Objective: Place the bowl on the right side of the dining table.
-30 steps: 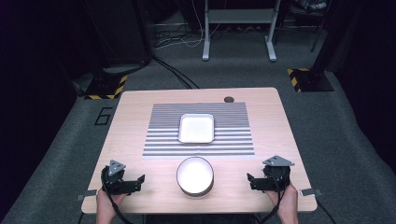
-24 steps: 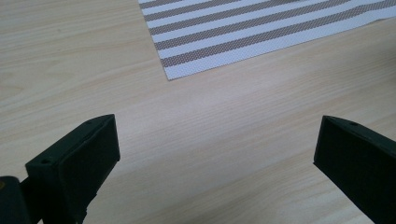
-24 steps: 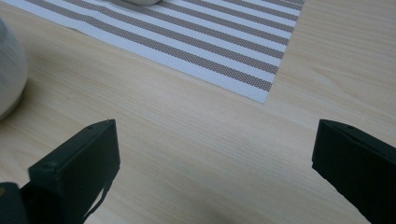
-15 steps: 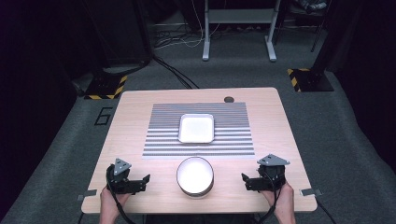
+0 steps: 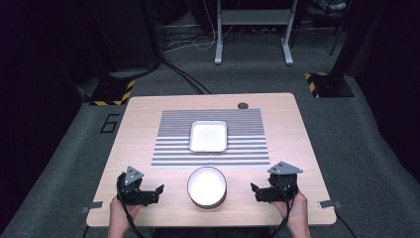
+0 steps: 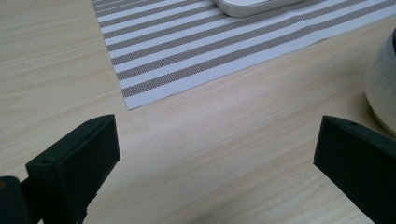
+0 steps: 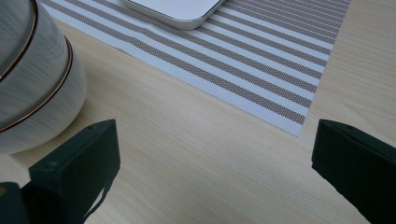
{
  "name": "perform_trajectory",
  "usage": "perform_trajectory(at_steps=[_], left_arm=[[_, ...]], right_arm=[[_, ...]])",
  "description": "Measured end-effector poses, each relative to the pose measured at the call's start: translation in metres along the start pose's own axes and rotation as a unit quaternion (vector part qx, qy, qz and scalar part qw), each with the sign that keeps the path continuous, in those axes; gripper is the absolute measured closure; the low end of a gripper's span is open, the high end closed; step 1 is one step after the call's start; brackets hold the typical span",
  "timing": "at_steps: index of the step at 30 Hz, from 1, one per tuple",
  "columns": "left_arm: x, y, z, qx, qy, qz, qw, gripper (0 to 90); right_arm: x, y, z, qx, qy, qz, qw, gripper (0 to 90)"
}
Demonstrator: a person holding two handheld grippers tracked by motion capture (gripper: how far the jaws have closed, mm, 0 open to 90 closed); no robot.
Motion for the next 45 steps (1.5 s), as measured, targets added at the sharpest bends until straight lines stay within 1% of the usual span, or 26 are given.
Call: perform_trajectory(at_steps=[3,6,7,13,15,17,18,19,21,22,23,27,30,34,36,38,40,42,45], left_arm=[[0.002,0.0,-0.002,0.003,0.003,0.004,1.0,0.1],[0.005,0.001,-0.004,0.002,-0.002,0.008,1.0,0.1],[0.006,0.001,-0.005,0.003,-0.001,0.011,0.9999,0.1],[0.011,0.002,-0.011,0.008,-0.007,0.018,0.9998,0.1],[0.014,0.003,-0.012,0.009,-0.006,0.022,0.9997,0.1],[0.015,0.003,-0.013,0.011,-0.005,0.022,0.9997,0.1],[0.017,0.003,-0.015,0.007,-0.01,0.024,0.9996,0.1],[0.018,0.002,-0.016,0.006,-0.016,0.023,0.9996,0.1],[0.021,0.001,-0.018,0.005,-0.018,0.026,0.9995,0.1],[0.021,0.001,-0.018,0.005,-0.018,0.026,0.9995,0.1],[0.022,0.002,-0.021,0.008,-0.02,0.024,0.9995,0.1],[0.024,0.004,-0.026,0.012,-0.018,0.03,0.9993,0.1],[0.026,0.003,-0.029,0.009,-0.022,0.035,0.9991,0.1],[0.03,0.002,-0.032,0.009,-0.028,0.039,0.9988,0.1],[0.032,0.003,-0.036,0.012,-0.029,0.044,0.9985,0.1],[0.032,0.003,-0.037,0.014,-0.031,0.044,0.9985,0.1],[0.033,0.004,-0.039,0.013,-0.03,0.048,0.9983,0.1],[0.033,0.004,-0.041,0.013,-0.033,0.051,0.9981,0.1],[0.037,0.007,-0.046,0.016,-0.042,0.055,0.9974,0.1]], right_arm=[[-0.002,0.0,-0.002,0.0,0.003,-0.005,1.0,0.4],[-0.005,0.0,-0.005,0.002,0.005,-0.01,0.9999,0.3],[-0.006,0.0,-0.006,0.003,0.004,-0.011,0.9999,0.4],[-0.012,0.0,-0.011,0.001,0.017,-0.016,0.9997,0.4],[-0.014,-0.001,-0.013,0.004,0.017,-0.021,0.9996,0.4],[-0.015,-0.001,-0.014,0.006,0.017,-0.024,0.9996,0.5],[-0.017,-0.001,-0.016,0.007,0.018,-0.029,0.9994,1.0],[-0.017,-0.001,-0.016,0.007,0.02,-0.028,0.9994,1.0],[-0.02,-0.001,-0.018,0.007,0.022,-0.028,0.9993,1.0],[-0.021,-0.002,-0.019,0.007,0.027,-0.029,0.9992,1.0],[-0.022,-0.001,-0.02,0.007,0.027,-0.028,0.9992,1.0],[-0.025,-0.001,-0.024,0.011,0.033,-0.033,0.9989,0.9],[-0.028,-0.003,-0.027,0.012,0.031,-0.042,0.9986,0.9],[-0.031,-0.004,-0.028,0.01,0.03,-0.045,0.9985,0.9],[-0.033,-0.004,-0.031,0.011,0.034,-0.049,0.9982,0.9],[-0.033,-0.003,-0.033,0.014,0.036,-0.05,0.998,0.9],[-0.035,-0.002,-0.035,0.016,0.035,-0.055,0.9977,0.9],[-0.036,-0.001,-0.038,0.019,0.035,-0.061,0.9974,0.9],[-0.039,-0.003,-0.041,0.017,0.04,-0.061,0.9972,0.9]])
Point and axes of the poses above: each handheld gripper's, and its own axes: y roughly backward along the jaws, z roughly out of its underside, x roughly to its right, the point moved 5 cm from there along -y, roughly forward along the jaws, and after that the axes turned 3 degrees about -z, right-handed, at the moved point
